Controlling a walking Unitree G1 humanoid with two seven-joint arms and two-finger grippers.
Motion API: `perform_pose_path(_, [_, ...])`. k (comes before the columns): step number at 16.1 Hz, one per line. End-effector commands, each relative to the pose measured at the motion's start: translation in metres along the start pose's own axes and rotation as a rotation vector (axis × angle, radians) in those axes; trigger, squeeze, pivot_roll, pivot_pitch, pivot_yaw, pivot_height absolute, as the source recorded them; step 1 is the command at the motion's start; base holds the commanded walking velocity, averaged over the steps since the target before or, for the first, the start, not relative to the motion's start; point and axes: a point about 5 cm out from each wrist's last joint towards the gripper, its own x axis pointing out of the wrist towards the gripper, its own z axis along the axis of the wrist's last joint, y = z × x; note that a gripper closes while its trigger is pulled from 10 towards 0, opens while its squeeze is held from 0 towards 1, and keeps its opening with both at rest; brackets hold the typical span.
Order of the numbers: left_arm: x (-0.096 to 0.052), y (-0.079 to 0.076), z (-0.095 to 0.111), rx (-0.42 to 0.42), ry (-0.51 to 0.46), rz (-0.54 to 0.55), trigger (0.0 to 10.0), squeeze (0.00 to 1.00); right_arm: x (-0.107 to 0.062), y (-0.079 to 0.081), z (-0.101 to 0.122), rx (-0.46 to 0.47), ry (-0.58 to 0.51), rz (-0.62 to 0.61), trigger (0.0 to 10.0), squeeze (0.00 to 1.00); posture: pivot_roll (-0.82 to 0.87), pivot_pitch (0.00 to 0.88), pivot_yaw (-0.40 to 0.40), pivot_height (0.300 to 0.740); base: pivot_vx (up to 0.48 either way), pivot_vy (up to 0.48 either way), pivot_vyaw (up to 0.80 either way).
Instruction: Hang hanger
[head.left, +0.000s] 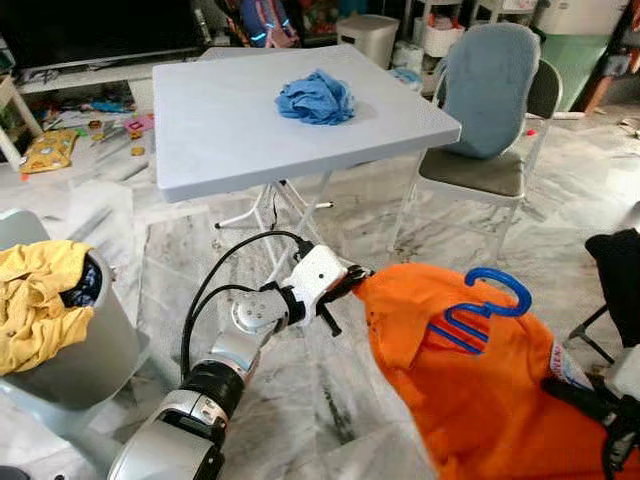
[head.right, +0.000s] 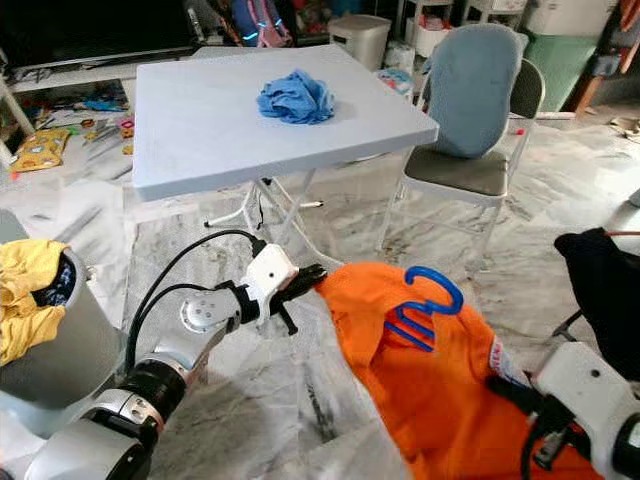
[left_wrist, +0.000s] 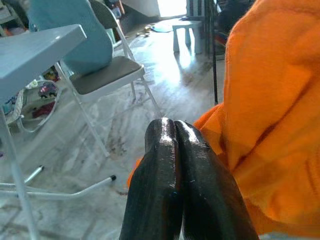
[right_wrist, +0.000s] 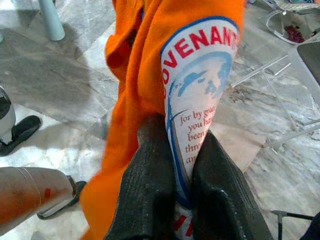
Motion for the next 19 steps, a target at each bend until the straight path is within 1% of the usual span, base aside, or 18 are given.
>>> perform_pose_path(1, [0.001, -0.001, 0.001, 0.015, 0.009, -0.024, 10.0, 0.0, -0.001, -0.005, 0.008, -0.044, -0.034, -0.032, 10.0, 0.0, -0.08, 0.0, -0.018, 0.74, 0.0, 0.0, 0.0])
perform_pose_path(2, [-0.001, 0.003, 0.0, 0.022, 0.015, 0.002, 10.0, 0.0, -0.002, -0.012, 0.006, -0.055, -0.021, -0.077, 10.0, 0.0, -0.08, 0.0, -0.018, 0.74, 0.0, 0.0, 0.0])
perform_pose_path(3, [-0.004, 0.017, 0.001, 0.025, 0.029, 0.119, 10.0, 0.0, -0.003, -0.026, 0.007, -0.053, -0.031, -0.181, 10.0, 0.0, -0.08, 0.0, -0.017, 0.74, 0.0, 0.0, 0.0])
perform_pose_path(4, [-0.006, 0.027, 0.001, -0.003, 0.037, 0.223, 10.0, 0.0, -0.001, -0.031, 0.01, -0.045, -0.049, -0.221, 10.0, 0.0, -0.08, 0.0, -0.017, 0.74, 0.0, 0.0, 0.0])
perform_pose_path(6, [-0.01, 0.04, 0.0, -0.086, 0.039, 0.365, 10.0, 0.0, 0.003, -0.033, 0.012, -0.068, -0.052, -0.254, 10.0, 0.0, -0.09, 0.0, -0.014, 0.74, 0.0, 0.0, 0.0])
perform_pose_path(7, [-0.013, 0.045, -0.001, -0.15, 0.033, 0.422, 10.0, 0.0, 0.008, -0.033, 0.011, -0.064, -0.053, -0.266, 10.0, 0.0, -0.09, 0.0, -0.014, 0.74, 0.0, 0.0, 0.0])
perform_pose_path(8, [-0.013, 0.046, -0.002, -0.162, 0.032, 0.43, 10.0, 0.0, 0.01, -0.033, 0.011, -0.06, -0.055, -0.263, 10.0, 0.0, -0.08, 0.0, -0.015, 0.74, 0.0, 0.0, 0.0])
perform_pose_path(9, [-0.007, 0.033, -0.002, -0.204, 0.013, 0.303, 10.0, 0.0, 0.016, -0.03, 0.014, -0.041, -0.081, -0.259, 10.0, 0.0, -0.08, 0.0, -0.015, 0.74, 0.0, 0.0, 0.0])
perform_pose_path(10, [-0.002, 0.023, -0.002, -0.215, 0.001, 0.215, 10.0, 0.0, 0.019, -0.028, 0.017, -0.028, -0.098, -0.25, 10.0, 0.0, -0.08, 0.0, -0.017, 0.74, 0.0, 0.0, 0.0])
perform_pose_path(11, [0.002, 0.009, -0.004, -0.168, 0.017, 0.116, 10.0, 0.0, 0.026, -0.023, 0.021, -0.005, -0.124, -0.23, 10.0, 0.0, -0.07, 0.0, -0.021, 0.74, 0.0, 0.0, 0.0])
perform_pose_path(12, [0.005, -0.001, -0.006, -0.123, 0.033, 0.058, 10.0, 0.0, 0.031, -0.017, 0.028, 0.017, -0.16, -0.193, 10.0, 0.0, -0.07, 0.0, -0.021, 0.74, 0.0, 0.0, 0.0])
perform_pose_path(13, [0.007, -0.005, -0.006, -0.121, 0.04, 0.052, 10.0, 0.0, 0.032, -0.011, 0.034, 0.021, -0.185, -0.148, 10.0, 0.0, -0.08, 0.0, -0.02, 0.74, 0.0, 0.0, 0.0])
perform_pose_path(14, [0.009, -0.005, -0.005, -0.139, 0.034, 0.051, 10.0, 0.0, 0.029, -0.004, 0.039, 0.035, -0.204, -0.096, 10.0, 0.0, -0.08, 0.0, -0.02, 0.74, 0.0, 0.0, 0.0])
perform_pose_path(16, [0.011, -0.004, -0.003, -0.146, 0.023, 0.056, 10.0, 0.0, 0.023, 0.003, 0.042, 0.041, -0.201, -0.039, 10.0, 0.0, -0.09, 0.0, -0.019, 0.74, 0.0, 0.0, 0.0])
perform_pose_path(17, [0.011, -0.003, -0.001, -0.148, 0.013, 0.066, 10.0, 0.0, 0.018, 0.009, 0.043, 0.049, -0.19, 0.008, 10.0, 0.0, -0.09, 0.0, -0.018, 0.74, 0.0, 0.0, 0.0])
perform_pose_path(19, [0.013, -0.002, 0.004, -0.159, -0.016, 0.069, 10.0, 0.0, 0.016, 0.013, 0.043, 0.058, -0.175, 0.033, 10.0, 0.0, -0.1, 0.0, -0.015, 0.74, 0.0, 0.0, 0.0])
